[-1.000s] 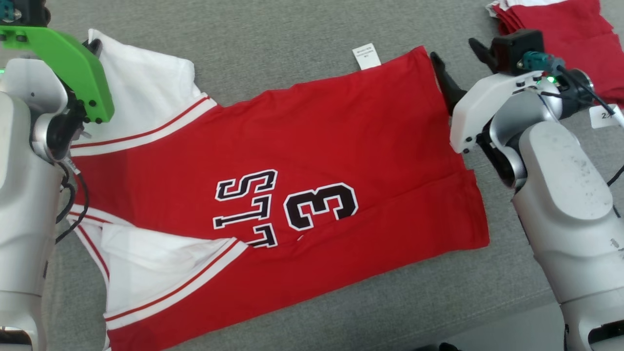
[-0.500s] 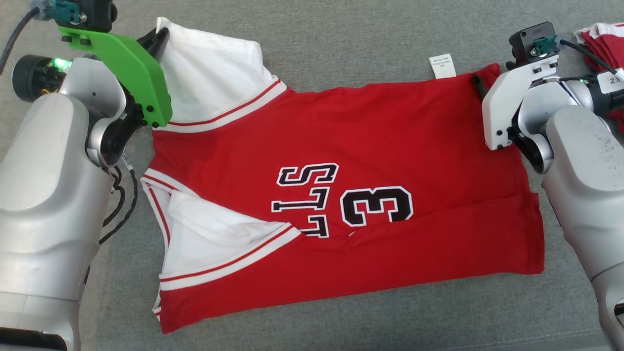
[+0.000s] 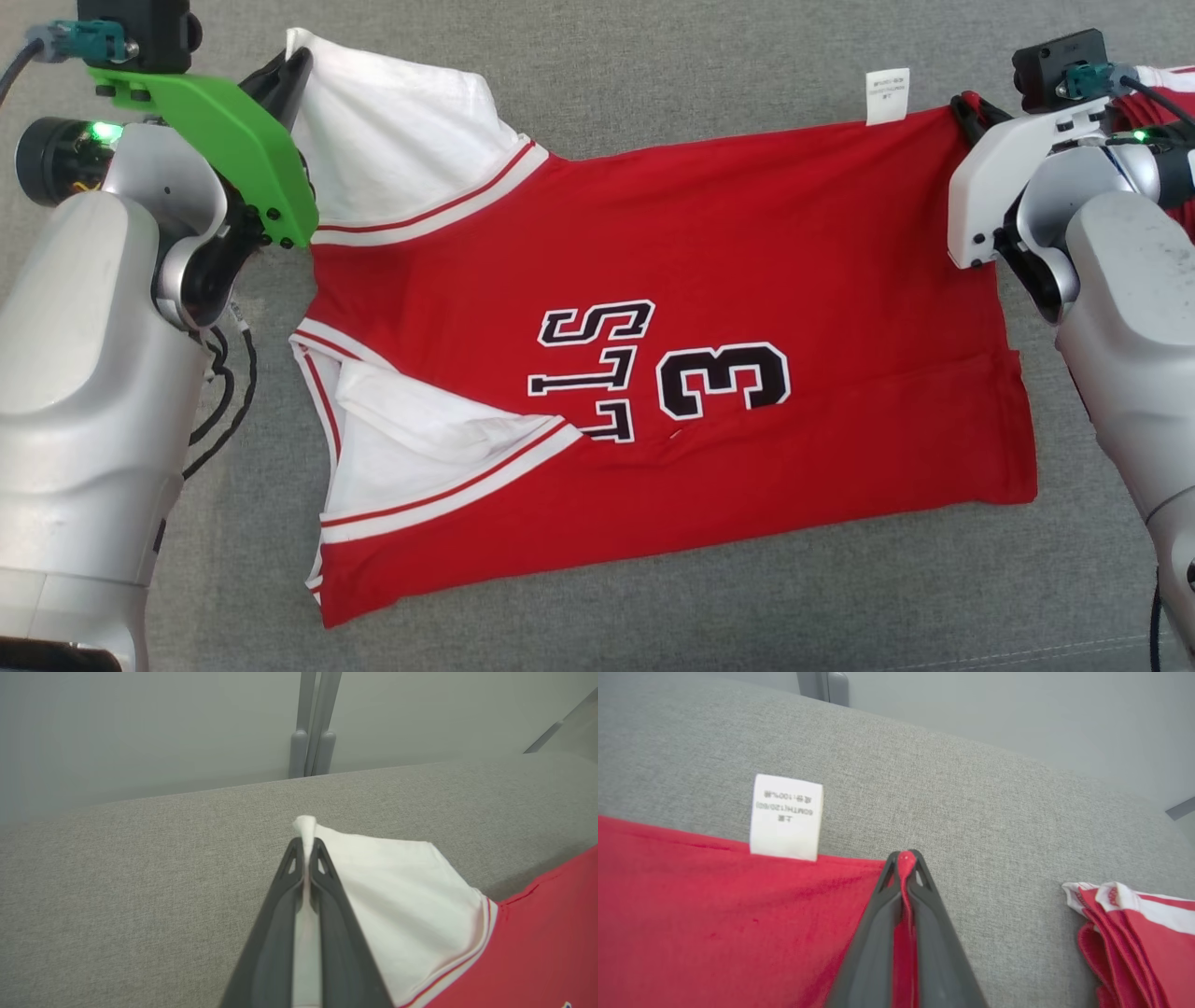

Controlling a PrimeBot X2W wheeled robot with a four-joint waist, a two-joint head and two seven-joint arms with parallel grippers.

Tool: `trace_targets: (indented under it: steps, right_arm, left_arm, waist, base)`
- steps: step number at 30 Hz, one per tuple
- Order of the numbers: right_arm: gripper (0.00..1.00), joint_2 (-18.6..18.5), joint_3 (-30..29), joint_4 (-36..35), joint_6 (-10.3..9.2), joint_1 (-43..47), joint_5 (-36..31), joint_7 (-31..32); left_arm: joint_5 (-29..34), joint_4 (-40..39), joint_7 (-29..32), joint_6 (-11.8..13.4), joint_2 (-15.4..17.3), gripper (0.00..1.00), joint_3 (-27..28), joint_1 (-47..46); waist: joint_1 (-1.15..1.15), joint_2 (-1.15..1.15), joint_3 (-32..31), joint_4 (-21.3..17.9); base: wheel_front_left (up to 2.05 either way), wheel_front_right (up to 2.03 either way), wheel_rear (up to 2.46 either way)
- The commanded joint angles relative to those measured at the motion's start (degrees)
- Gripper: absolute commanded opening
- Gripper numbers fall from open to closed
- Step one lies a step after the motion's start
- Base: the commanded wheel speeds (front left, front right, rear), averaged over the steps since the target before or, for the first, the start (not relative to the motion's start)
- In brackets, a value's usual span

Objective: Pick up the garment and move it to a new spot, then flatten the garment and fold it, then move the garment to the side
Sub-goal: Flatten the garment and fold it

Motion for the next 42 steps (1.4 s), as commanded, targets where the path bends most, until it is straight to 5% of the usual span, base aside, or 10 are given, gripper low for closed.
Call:
trace_targets:
  steps: [1,10,21,28,38,40,41,42]
  right_arm:
    - [0.0,0.4,-0.45,0.47,-0.12,0.61,0.88,-1.46]
    - [0.0,-0.05,-0.11,-4.72,-0.11,12.29,9.87,-9.41]
    - [0.0,-3.62,-6.28,-17.62,-0.11,31.99,12.98,-10.59]
    - [0.0,-1.88,-12.01,-25.58,-0.11,40.82,11.24,-7.04]
    - [0.0,2.03,-15.64,-30.31,-0.11,46.38,8.02,-3.46]
    - [0.46,3.1,-16.42,-30.22,-0.11,46.93,7.15,-3.73]
    - [0.96,3.41,-16.89,-30.08,-0.11,47.28,6.74,-3.97]
    - [1.0,3.65,-17.36,-29.98,-0.11,47.61,6.53,-4.25]
  left_arm:
    - [-0.72,-0.3,-0.89,-0.06,0.57,0.0,0.31,1.52]
    - [-5.32,-11.84,-4.95,0.17,2.59,0.0,1.39,15.51]
    - [-9.66,-32.74,-8.32,8.55,2.16,0.0,3.82,43.27]
    - [-10.84,-35.71,-9.58,11.27,0.67,0.0,3.25,51.36]
    - [-10.05,-31.28,-10.87,11.72,-0.91,0.0,1.15,54.54]
    - [-9.65,-29.52,-11.26,11.59,-1.25,0.43,0.58,54.86]
    - [-9.54,-29.07,-11.56,11.64,-1.33,0.95,0.51,55.01]
    - [-9.56,-28.82,-11.88,11.82,-1.43,1.0,0.5,55.3]
  waist:
    - [0.0,0.0,-1.12,-0.3]
    - [0.0,0.0,-6.22,-0.02]
    - [0.0,0.0,-12.13,2.45]
    - [0.0,0.0,-14.02,3.67]
    - [0.0,0.0,-15.4,3.37]
    - [0.0,0.0,-16.12,3.08]
    - [0.0,0.0,-16.39,3.02]
    - [0.0,0.0,-16.65,3.01]
  base:
    - [0.0,0.0,0.0]
    - [0.0,0.0,0.0]
    - [0.0,0.0,0.0]
    - [0.0,0.0,0.0]
    - [0.0,0.0,0.0]
    - [0.0,0.0,0.0]
    - [0.0,0.0,0.0]
    - [0.0,0.0,0.0]
